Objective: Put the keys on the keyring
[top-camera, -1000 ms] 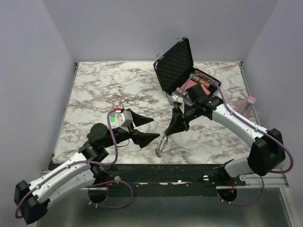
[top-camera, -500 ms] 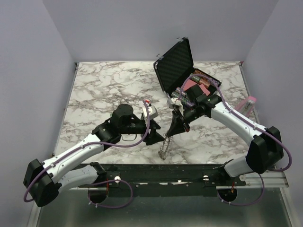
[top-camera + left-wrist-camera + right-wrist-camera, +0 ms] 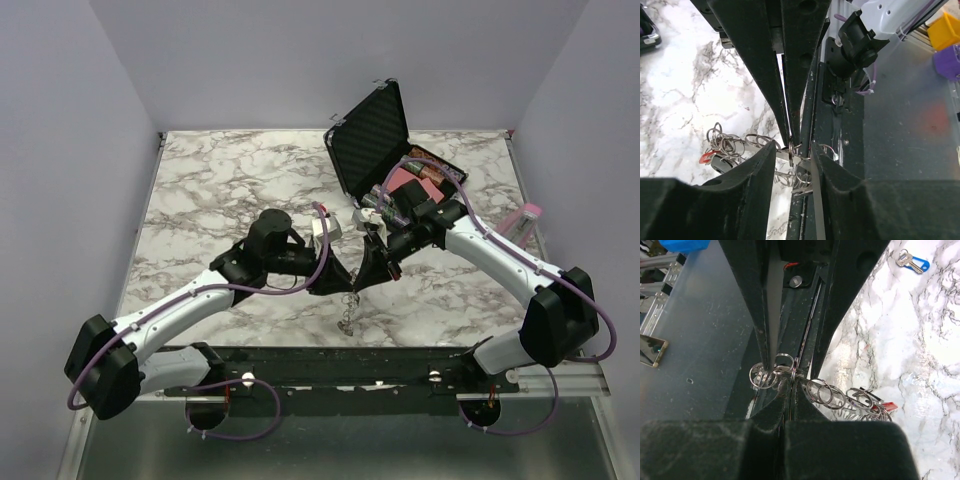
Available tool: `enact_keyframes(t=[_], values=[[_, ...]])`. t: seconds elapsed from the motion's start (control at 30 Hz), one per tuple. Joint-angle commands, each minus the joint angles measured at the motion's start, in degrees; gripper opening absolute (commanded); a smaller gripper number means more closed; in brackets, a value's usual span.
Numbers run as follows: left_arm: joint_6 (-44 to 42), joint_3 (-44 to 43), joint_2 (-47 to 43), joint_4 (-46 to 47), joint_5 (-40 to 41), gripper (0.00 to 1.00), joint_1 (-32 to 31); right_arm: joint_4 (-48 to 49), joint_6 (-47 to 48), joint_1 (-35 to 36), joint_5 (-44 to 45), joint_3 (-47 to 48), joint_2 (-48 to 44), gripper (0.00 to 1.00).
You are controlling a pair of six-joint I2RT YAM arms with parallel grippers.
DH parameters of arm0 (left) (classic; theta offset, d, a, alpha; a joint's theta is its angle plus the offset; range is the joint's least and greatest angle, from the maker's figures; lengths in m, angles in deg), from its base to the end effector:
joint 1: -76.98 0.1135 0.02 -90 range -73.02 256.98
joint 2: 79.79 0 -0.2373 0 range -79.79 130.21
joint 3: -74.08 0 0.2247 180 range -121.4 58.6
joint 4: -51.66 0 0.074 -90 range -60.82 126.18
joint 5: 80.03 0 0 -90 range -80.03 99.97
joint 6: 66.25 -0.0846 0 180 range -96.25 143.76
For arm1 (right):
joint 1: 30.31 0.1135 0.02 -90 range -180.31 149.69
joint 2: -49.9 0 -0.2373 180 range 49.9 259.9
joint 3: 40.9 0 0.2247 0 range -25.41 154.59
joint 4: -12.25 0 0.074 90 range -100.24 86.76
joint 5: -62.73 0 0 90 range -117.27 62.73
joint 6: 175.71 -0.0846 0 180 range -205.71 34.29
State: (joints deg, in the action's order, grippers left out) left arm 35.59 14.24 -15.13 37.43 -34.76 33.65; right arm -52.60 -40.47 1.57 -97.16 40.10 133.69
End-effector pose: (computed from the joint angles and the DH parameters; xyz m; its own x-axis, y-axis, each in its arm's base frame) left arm 0.1549 -0.2280 0.2653 -0.4317 0.2068 -0.8780 0.9020 0.1050 -0.4188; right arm 0.1771 0.2037 0.2431 -0.2086 -0.4173 -0.8845 -0.8991 -0.2741 0.3414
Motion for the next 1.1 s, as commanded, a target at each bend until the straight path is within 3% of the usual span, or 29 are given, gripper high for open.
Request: enact_keyframes(t=[0.0,0.1,0.3,0.47,0.67,0.87,1.07], values=[[1.5,-1.3,1.8,2.7,-4.8,0.4,0.3,-0.7,1.1,0.4,-1.3,1.6,0.4,0.0],[1.2,-1.8,2.4,2.0,-5.5,0.34,0.3,-0.6,1.1,0.4,-1.3,1.6,0.5,0.0],[0.6,-3.0,3.9,-0.3,-7.9,0.0,0.6,-0.8,1.1,0.5,-1.5,1.6,0.5,0.0],[0.2,-2.9,3.0,-1.2,-7.9,0.0,0.8,-0.6,0.9,0.5,-1.7,1.5,0.5,0.01],[4.8,2.3,-2.5,6.6,-3.0,0.0,0.8,0.6,-0.3,0.4,-3.1,0.8,0.1,0.29],[13.7,11.6,-7.6,24.9,1.3,0.0,0.9,3.0,-3.6,0.5,-5.3,0.1,0.4,0.32],[17.8,17.5,-8.0,36.0,4.7,0.0,0.8,6.0,-7.7,0.5,-9.0,-1.1,0.7,0.32]])
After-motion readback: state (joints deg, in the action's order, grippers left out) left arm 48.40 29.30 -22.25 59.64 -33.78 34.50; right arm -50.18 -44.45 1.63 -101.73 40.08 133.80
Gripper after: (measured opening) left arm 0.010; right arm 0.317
